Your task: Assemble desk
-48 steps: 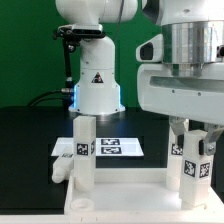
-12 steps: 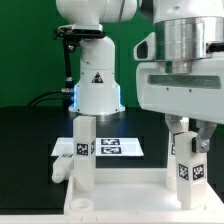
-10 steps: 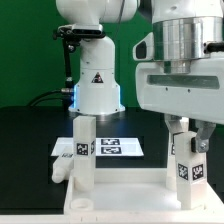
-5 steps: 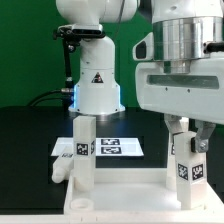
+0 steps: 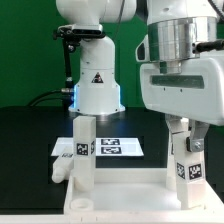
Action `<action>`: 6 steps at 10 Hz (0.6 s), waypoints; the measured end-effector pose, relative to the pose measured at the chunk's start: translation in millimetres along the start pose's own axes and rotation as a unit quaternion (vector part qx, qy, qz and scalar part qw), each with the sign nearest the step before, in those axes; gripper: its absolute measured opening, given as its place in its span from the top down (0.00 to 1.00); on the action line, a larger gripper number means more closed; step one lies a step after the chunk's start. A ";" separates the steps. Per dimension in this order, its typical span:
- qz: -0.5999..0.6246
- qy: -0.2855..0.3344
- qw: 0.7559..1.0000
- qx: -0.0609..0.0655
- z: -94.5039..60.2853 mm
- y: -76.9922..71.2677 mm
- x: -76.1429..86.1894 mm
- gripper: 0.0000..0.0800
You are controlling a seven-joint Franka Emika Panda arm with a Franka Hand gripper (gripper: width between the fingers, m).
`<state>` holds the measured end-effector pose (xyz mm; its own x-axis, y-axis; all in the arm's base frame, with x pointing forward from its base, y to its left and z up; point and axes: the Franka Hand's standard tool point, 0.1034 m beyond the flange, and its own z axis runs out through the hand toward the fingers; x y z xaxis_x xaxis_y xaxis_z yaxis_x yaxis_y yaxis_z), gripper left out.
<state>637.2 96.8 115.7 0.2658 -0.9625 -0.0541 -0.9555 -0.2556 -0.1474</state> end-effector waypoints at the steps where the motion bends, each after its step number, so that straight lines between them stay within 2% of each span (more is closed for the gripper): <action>1: 0.000 0.000 1.000 0.000 0.0 0.0 0.0 0.64; 3: -0.070 -0.004 0.997 -0.006 -0.8 0.1 7.4 0.64; 5: -0.053 -0.004 0.999 -0.006 -0.5 -0.1 5.0 0.64; 6: -0.071 -0.005 0.997 -0.012 -0.7 0.6 4.4 0.57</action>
Offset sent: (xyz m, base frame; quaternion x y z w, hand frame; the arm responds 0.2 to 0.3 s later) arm 0.0000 0.0000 0.0000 0.0000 0.0000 0.0000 1.0000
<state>637.7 92.3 116.0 0.4002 -0.9153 -0.0447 -0.9106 -0.3918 -0.1316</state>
